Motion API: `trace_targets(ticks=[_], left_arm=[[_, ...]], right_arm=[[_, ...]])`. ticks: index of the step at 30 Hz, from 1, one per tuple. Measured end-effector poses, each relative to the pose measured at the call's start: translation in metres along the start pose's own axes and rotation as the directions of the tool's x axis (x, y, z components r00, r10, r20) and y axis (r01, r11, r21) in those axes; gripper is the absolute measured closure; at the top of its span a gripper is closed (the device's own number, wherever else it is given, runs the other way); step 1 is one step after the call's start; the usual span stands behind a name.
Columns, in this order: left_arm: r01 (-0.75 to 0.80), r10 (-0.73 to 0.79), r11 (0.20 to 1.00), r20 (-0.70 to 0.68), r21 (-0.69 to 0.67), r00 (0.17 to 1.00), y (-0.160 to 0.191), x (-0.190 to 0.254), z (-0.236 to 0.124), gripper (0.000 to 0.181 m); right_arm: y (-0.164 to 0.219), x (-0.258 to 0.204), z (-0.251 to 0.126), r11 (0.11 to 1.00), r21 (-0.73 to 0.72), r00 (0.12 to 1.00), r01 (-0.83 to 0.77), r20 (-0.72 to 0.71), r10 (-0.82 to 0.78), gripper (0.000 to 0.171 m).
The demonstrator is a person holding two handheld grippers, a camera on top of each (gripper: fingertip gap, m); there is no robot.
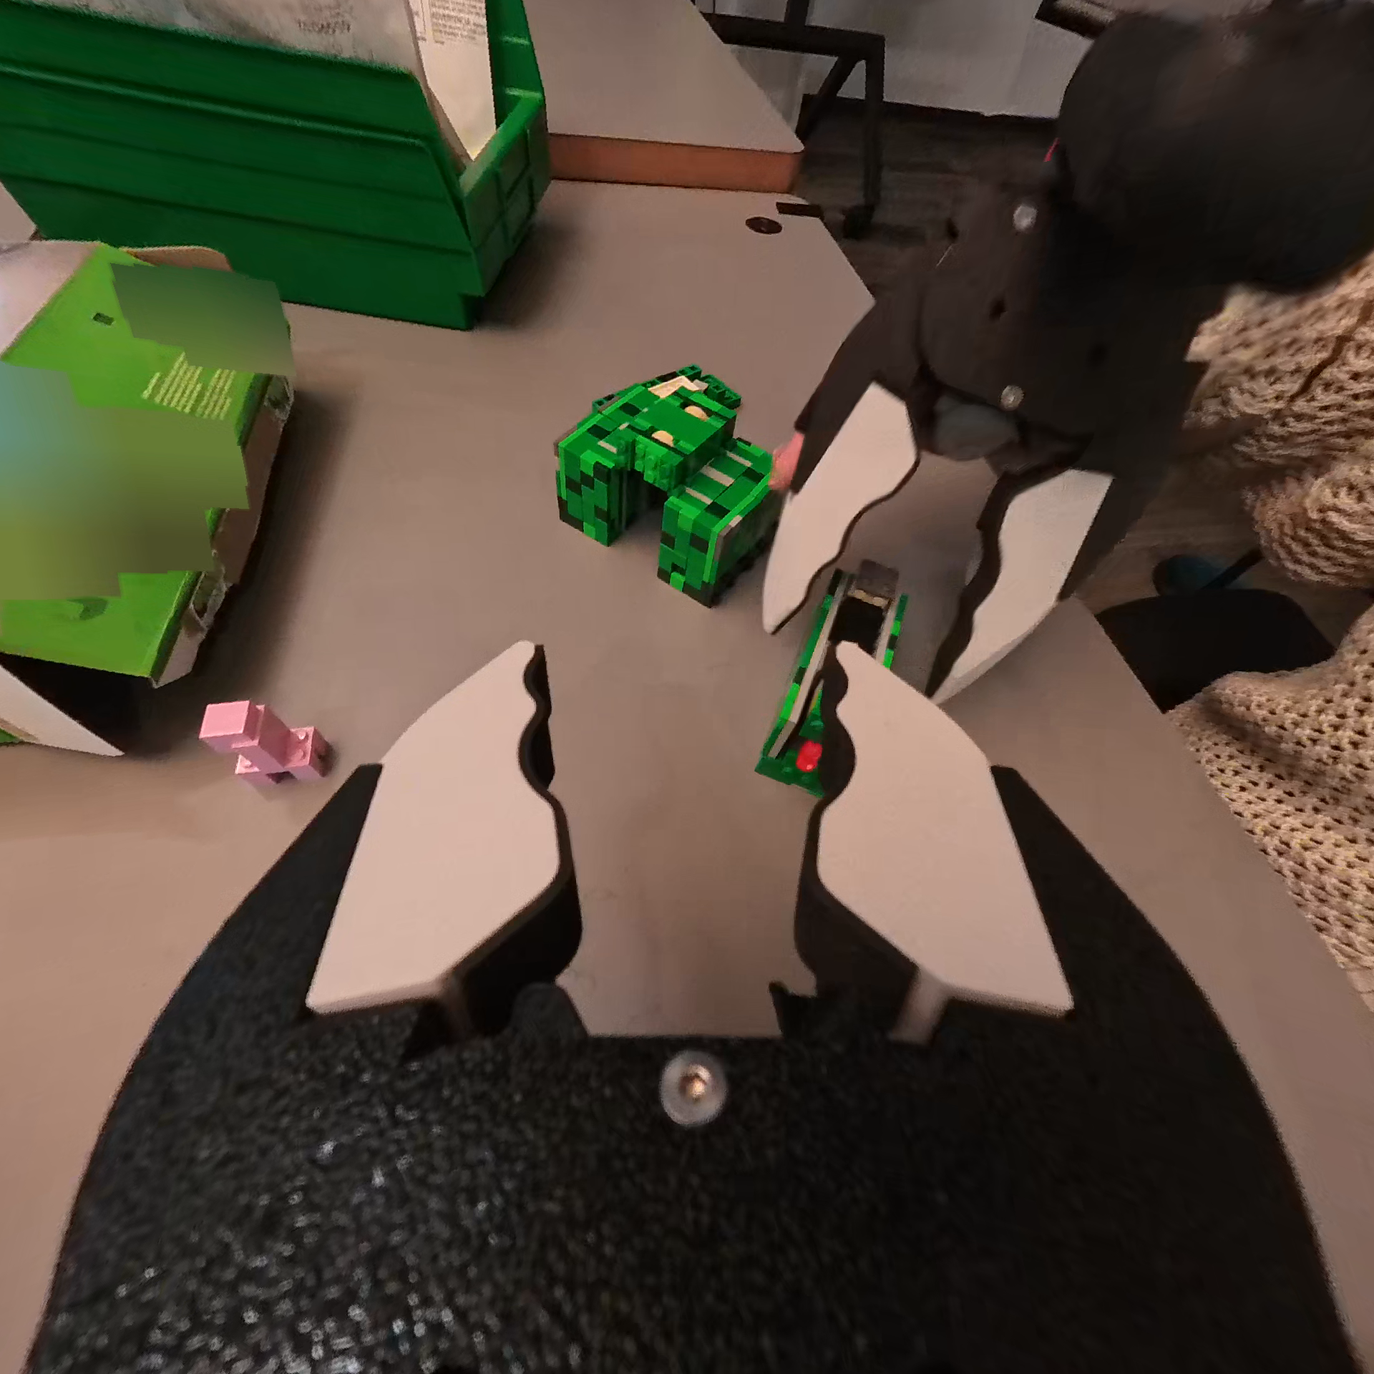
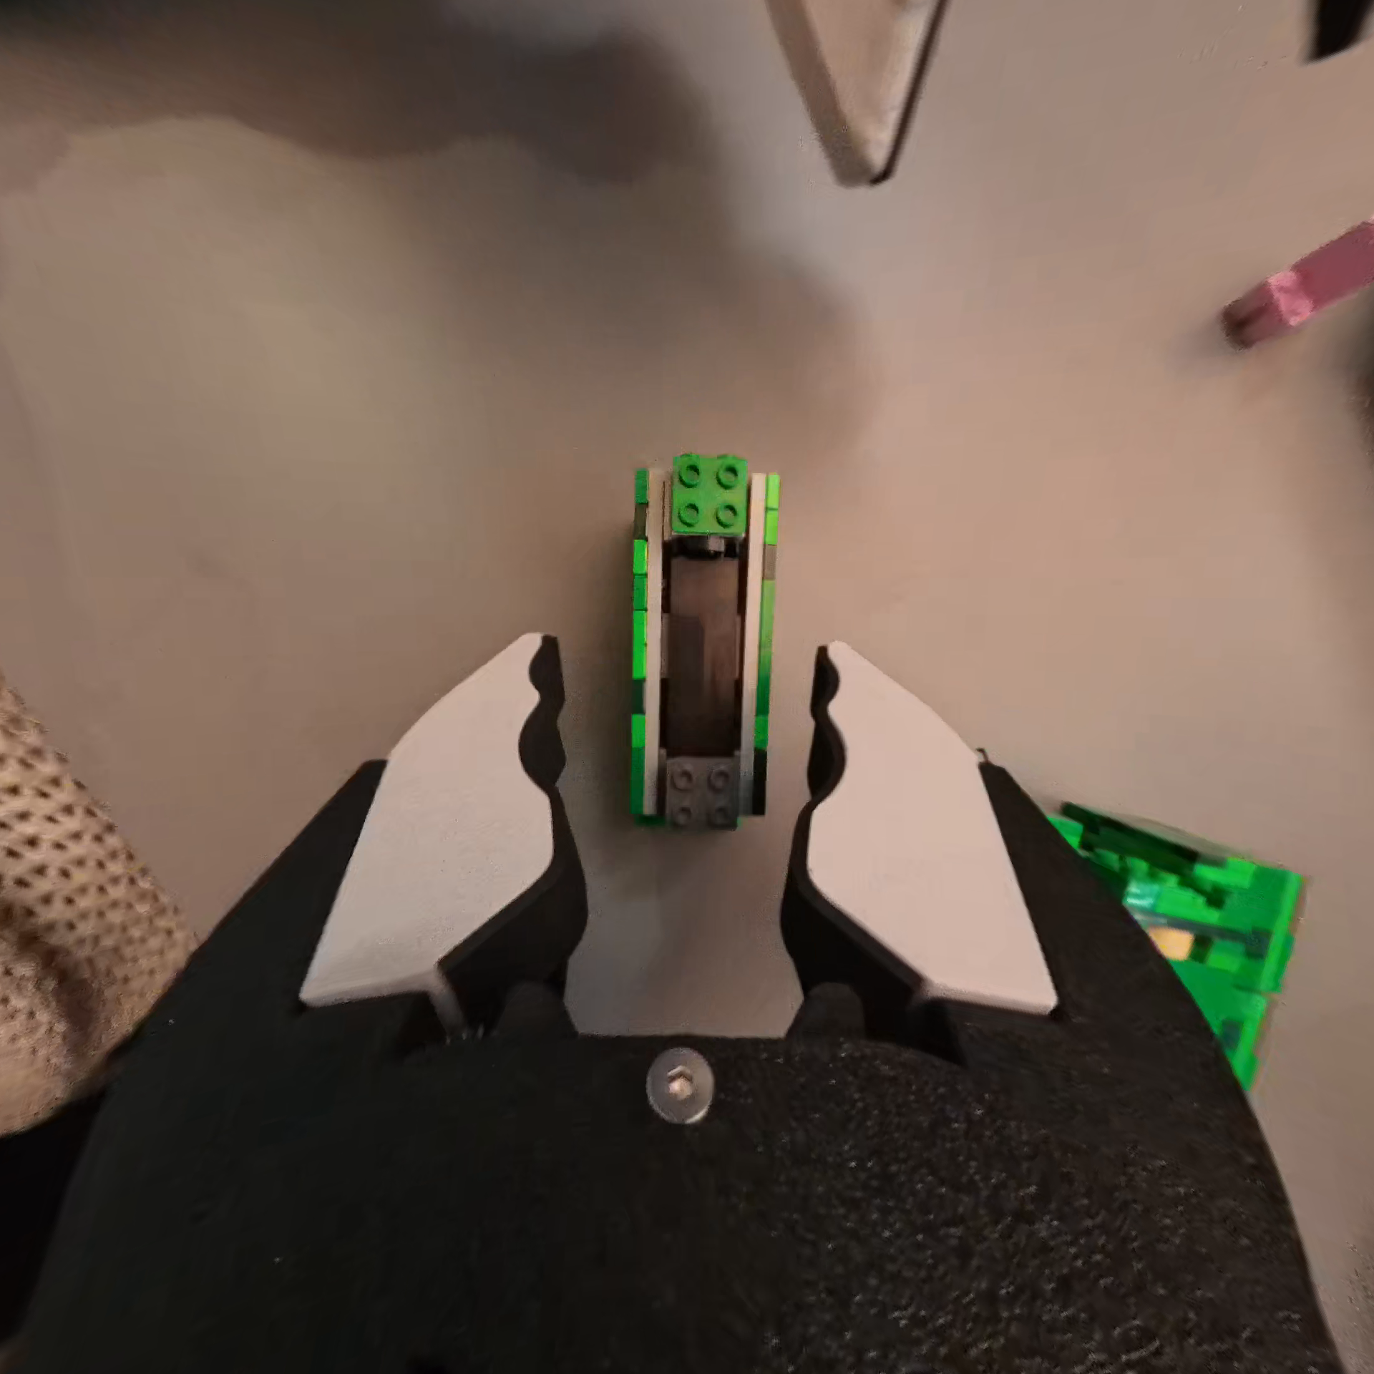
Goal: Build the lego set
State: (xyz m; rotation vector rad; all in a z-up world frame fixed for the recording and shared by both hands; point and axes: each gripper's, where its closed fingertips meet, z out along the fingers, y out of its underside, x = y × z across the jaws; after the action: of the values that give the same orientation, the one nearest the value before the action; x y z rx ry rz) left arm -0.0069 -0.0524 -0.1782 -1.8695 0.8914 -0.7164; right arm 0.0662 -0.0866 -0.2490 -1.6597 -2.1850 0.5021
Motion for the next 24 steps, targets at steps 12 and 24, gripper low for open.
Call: trace_targets(ticks=[12,24], left_arm=[[0.120,-0.109,0.986,-0.098,0.112,0.989,-0.008,0.000,-0.008,0.087],[0.324,-0.215,0.895,-0.338,0.308,0.916,-0.034,0.018,0.016,0.096]], right_arm=[[-0.046,0.034,-0.029,0.813,0.410,0.905,-0.415,0.277,0.322,0.133],[-0.080,0.050,-0.073,0.489,0.690,0.845,-0.534,0.454,0.283,0.134]])
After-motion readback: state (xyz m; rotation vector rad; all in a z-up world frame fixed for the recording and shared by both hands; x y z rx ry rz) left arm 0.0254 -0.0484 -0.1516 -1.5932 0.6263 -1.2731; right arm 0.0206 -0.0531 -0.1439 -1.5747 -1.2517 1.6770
